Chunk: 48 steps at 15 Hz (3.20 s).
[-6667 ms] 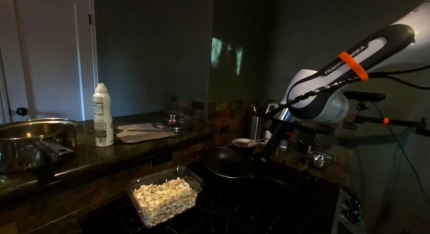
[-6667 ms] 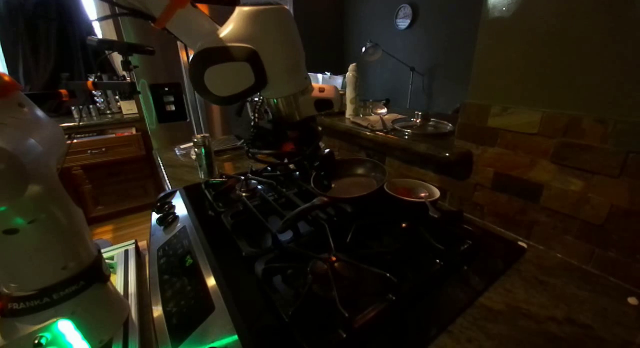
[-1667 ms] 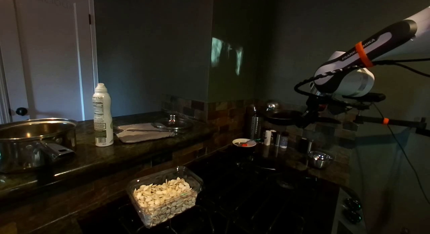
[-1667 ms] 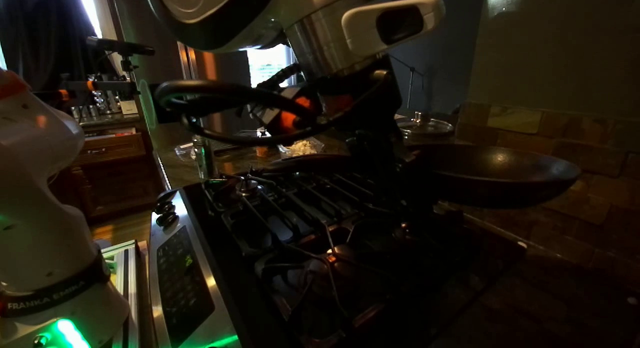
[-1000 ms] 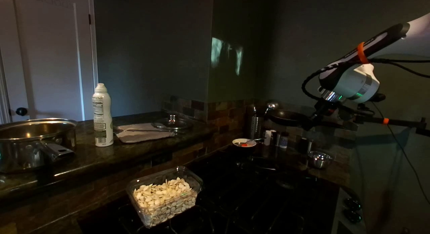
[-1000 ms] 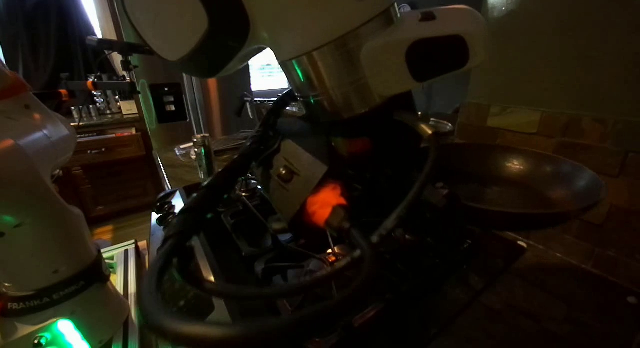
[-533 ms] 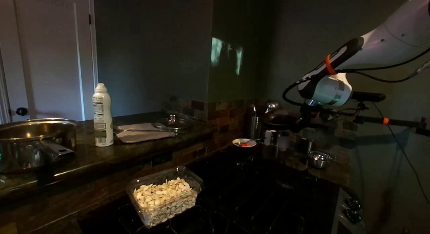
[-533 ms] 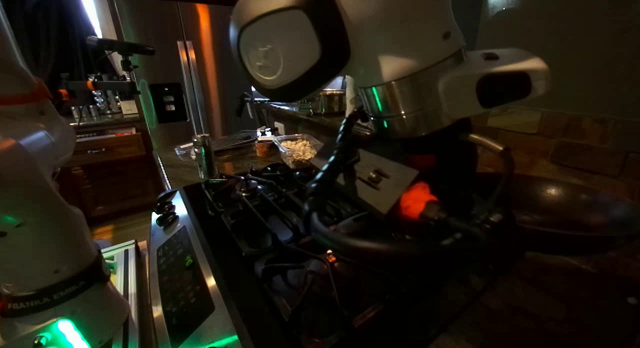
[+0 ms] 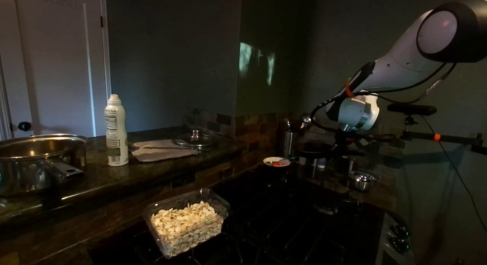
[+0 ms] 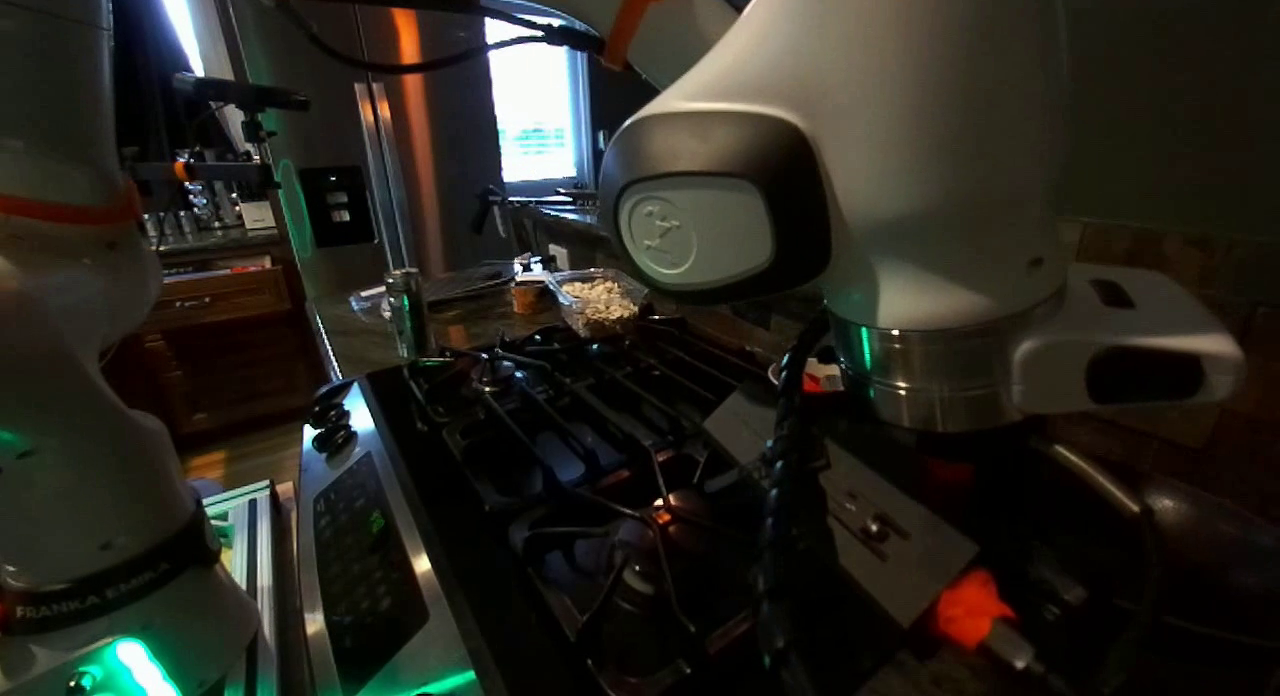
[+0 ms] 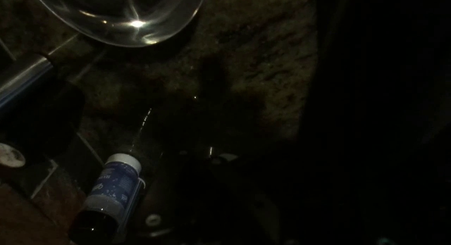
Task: Remove the pan from the stove and put it on the counter
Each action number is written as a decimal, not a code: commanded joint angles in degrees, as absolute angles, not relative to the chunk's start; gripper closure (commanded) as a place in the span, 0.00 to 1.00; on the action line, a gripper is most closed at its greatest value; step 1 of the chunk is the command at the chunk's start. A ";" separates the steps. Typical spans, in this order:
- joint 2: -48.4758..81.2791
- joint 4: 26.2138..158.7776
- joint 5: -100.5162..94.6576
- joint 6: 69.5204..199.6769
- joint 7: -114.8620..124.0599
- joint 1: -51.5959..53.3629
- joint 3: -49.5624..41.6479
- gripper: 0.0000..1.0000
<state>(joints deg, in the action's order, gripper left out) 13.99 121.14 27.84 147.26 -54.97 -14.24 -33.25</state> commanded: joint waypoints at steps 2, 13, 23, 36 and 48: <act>13.10 121.44 23.83 147.93 -52.19 -21.98 -25.11 1.00; 23.21 110.31 44.84 147.76 -71.33 -34.46 -11.38 1.00; 34.14 99.37 37.26 141.86 -71.31 -38.97 -8.92 1.00; 36.49 98.01 22.41 142.81 -60.39 -37.85 -8.70 0.74; 31.49 100.76 10.23 139.76 -48.06 -35.60 -10.15 0.00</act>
<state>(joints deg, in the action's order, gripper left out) 34.17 98.36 13.34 141.24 -51.86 -36.69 -9.28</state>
